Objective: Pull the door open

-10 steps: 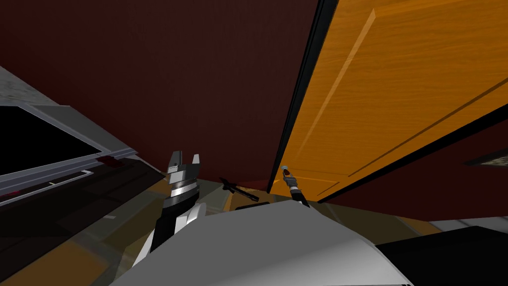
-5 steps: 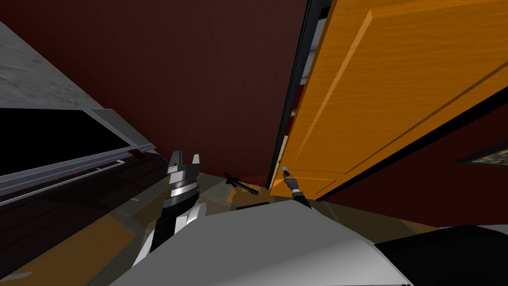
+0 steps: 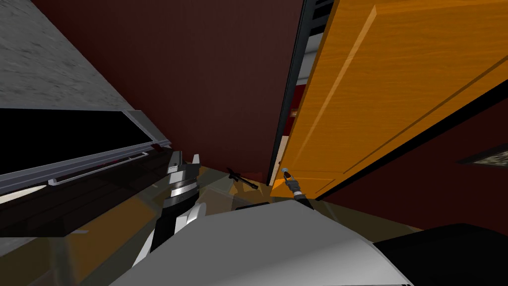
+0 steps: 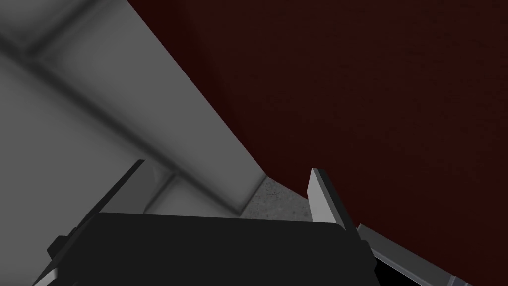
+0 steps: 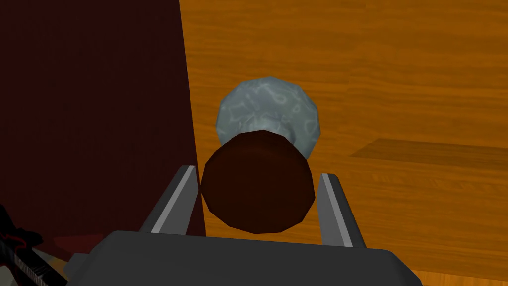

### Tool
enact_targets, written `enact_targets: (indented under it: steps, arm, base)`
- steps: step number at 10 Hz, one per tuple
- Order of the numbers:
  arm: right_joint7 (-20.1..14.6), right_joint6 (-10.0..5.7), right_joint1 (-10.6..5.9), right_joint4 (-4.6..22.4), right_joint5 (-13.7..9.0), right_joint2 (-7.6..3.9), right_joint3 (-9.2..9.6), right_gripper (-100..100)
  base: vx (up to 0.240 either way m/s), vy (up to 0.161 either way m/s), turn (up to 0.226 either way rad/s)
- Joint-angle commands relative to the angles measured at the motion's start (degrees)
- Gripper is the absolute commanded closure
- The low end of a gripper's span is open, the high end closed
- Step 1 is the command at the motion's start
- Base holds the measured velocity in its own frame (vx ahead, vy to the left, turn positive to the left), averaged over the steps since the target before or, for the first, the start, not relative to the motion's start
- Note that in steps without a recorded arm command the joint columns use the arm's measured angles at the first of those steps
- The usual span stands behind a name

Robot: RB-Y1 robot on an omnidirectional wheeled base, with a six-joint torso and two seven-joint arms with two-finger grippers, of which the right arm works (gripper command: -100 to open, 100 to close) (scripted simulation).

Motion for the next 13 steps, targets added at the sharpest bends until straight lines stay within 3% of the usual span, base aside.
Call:
enact_targets:
  steps: [1, 5, 6, 7, 13]
  arm:
    - [-0.35, -0.92, 1.11, -0.64, -0.16, -0.71, 0.95, 100]
    - [-1.64, -3.88, 3.64, -1.46, -0.76, -2.88, 3.51, 100]
    - [-1.35, -3.23, 3.16, -1.64, -0.69, -2.66, 3.09, 100]
    - [-2.33, -4.68, 3.86, -1.13, -0.18, -3.32, 4.17, 100]
    - [-5.52, -9.66, 5.47, 0.69, 1.34, -5.61, 7.01, 100]
  base:
    - [-0.182, -0.069, 0.152]
    - [-0.236, -0.053, 0.164]
    - [-0.108, -0.010, 0.022]
    - [-0.167, -0.046, 0.167]
    - [-0.236, -0.059, 0.136]
